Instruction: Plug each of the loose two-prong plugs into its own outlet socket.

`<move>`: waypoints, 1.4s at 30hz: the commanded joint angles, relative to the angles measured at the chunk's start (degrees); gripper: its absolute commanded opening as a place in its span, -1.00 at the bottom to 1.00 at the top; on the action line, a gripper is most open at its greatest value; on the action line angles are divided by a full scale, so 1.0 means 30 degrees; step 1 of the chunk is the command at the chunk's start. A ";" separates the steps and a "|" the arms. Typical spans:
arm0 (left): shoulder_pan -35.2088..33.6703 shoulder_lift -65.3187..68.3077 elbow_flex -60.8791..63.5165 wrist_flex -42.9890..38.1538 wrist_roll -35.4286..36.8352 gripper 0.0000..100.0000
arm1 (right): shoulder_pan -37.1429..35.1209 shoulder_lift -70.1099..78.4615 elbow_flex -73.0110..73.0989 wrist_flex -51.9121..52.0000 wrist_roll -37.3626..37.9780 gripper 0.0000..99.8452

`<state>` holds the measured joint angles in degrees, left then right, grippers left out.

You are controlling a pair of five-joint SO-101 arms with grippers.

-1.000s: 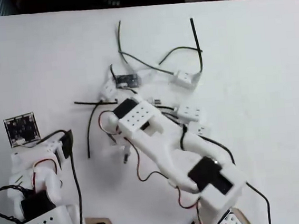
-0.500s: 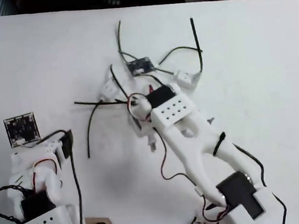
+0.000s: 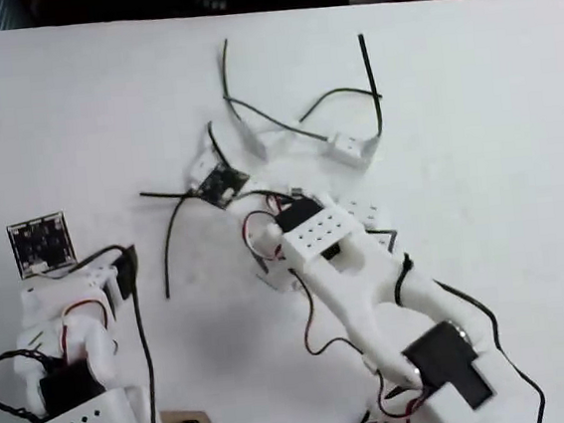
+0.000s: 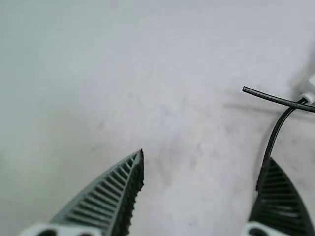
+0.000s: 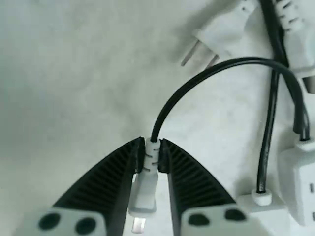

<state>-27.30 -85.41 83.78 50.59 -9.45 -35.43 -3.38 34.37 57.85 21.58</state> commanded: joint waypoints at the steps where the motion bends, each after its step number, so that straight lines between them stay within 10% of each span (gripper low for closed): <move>1: -0.0044 -0.0249 -0.0117 -0.0498 -0.0147 -0.29 | -0.0190 0.0777 -0.0908 -0.0308 0.0088 -0.97; 12: -0.0044 -0.0249 -0.0117 -0.0498 -0.0147 -0.29 | -0.1626 0.1714 -0.4982 0.5817 -0.3106 -0.72; 42: -0.0044 -0.0249 -0.0117 -0.0498 -0.0147 -0.29 | -0.3209 0.4615 -0.5099 0.5465 -0.8879 -0.84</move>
<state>-27.30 -85.41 83.78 50.59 -9.45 -44.75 11.30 22.07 74.11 -4.53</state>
